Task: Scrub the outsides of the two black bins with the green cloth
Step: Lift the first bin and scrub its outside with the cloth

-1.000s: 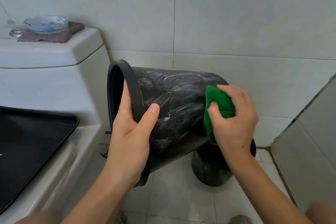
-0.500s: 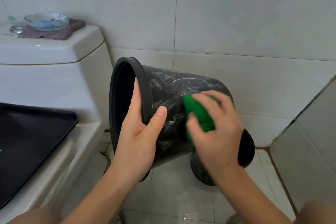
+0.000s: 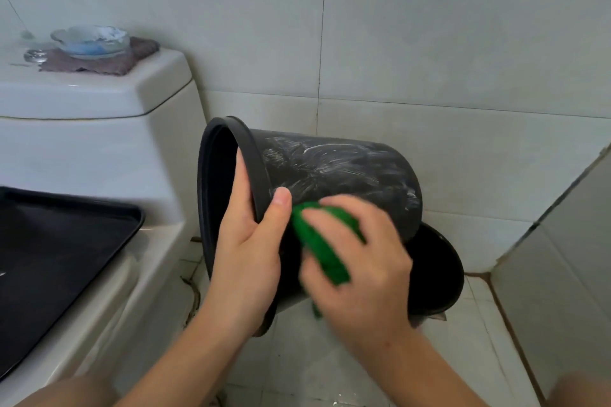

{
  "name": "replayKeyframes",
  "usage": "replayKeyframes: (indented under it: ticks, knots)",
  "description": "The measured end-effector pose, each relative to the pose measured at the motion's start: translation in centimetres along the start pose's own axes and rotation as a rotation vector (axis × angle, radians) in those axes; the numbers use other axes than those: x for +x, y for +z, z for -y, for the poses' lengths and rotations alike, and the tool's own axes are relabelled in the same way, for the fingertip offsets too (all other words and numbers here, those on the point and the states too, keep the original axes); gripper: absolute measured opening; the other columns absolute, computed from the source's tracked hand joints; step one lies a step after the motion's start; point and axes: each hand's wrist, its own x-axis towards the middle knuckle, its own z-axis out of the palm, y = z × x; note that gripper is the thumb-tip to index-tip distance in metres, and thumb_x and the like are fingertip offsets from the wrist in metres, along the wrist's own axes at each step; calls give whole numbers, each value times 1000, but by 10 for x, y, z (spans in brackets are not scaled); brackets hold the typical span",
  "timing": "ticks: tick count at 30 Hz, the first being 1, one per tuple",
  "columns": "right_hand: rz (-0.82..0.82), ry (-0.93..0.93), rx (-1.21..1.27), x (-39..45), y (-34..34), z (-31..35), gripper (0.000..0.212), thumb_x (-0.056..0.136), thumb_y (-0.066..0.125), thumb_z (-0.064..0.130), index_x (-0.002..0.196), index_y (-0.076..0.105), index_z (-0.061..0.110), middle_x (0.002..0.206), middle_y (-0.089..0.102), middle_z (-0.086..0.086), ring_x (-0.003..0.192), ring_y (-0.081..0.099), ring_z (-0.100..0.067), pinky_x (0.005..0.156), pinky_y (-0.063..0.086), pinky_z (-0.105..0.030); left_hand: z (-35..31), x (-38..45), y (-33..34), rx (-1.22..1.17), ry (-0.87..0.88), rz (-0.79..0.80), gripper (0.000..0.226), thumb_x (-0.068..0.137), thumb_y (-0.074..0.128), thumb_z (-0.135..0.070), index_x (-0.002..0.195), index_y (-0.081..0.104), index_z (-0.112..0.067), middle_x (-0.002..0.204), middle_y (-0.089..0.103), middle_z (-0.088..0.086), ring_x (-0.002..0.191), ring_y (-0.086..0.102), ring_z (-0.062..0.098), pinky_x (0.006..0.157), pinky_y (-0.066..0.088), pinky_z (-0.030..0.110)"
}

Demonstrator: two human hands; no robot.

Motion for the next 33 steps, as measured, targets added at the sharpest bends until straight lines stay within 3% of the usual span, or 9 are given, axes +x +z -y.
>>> replayKeyframes:
  ticks: [3,8,16,19,22,24,26,31,33]
  knots:
    - [46,-109,-5,1,-4,-13,28,79,66,13,106,71,14,104,68,-13,94,65,-28,90,50,-28,1,2,-5,5,-2,12,64,89,53,-37,150,34,-39,145,53,-9,136,48,16,117,31,49]
    - [-50,469,-3,26,-10,-56,35,77,57,31,108,72,23,107,62,7,95,61,-14,82,46,-13,1,-6,0,22,5,59,64,92,49,-27,152,30,-38,145,51,-19,137,45,4,118,31,42]
    - [87,-136,45,-5,-7,2,32,77,66,13,107,69,20,105,67,-10,94,63,-28,84,51,-28,-2,0,-4,-78,-58,18,57,91,50,-25,146,42,-32,133,64,0,126,57,26,113,37,52]
    - [18,83,-39,3,-11,-40,33,77,61,19,110,67,23,106,65,-7,94,61,-21,85,48,-23,-5,0,-9,-99,-80,-11,55,90,51,-25,144,45,-33,136,63,-1,128,57,24,112,37,53]
    - [-76,500,-52,21,-22,-81,35,76,57,23,107,72,20,103,58,4,89,52,-6,79,34,1,-13,-1,-17,-127,-106,-38,49,91,53,-22,138,52,-35,127,68,-6,120,63,17,106,44,47]
    - [-97,610,-78,29,-30,-100,36,75,55,23,107,72,20,104,58,4,89,50,-6,74,28,6,-17,-2,-21,-144,-104,-36,45,94,56,-17,137,54,-32,124,70,-4,116,66,17,104,46,46]
    - [-114,610,-100,31,-35,-101,36,75,55,24,106,72,20,103,59,4,89,51,-8,74,29,6,-21,-1,-24,-157,-112,-34,50,88,51,-23,138,53,-29,122,71,-2,114,67,19,101,50,44]
    - [14,269,-195,22,-36,-81,34,75,55,26,102,74,18,102,62,1,89,54,-11,74,33,-10,-26,0,-32,-150,-82,14,46,90,59,-19,135,56,-28,123,70,3,116,66,26,100,52,46]
    - [-27,360,-177,29,-41,-94,37,75,54,29,104,74,19,103,62,-1,92,57,-16,74,33,-9,-24,0,-34,-137,-61,33,48,89,50,-21,137,54,-28,124,69,2,118,65,24,103,49,48]
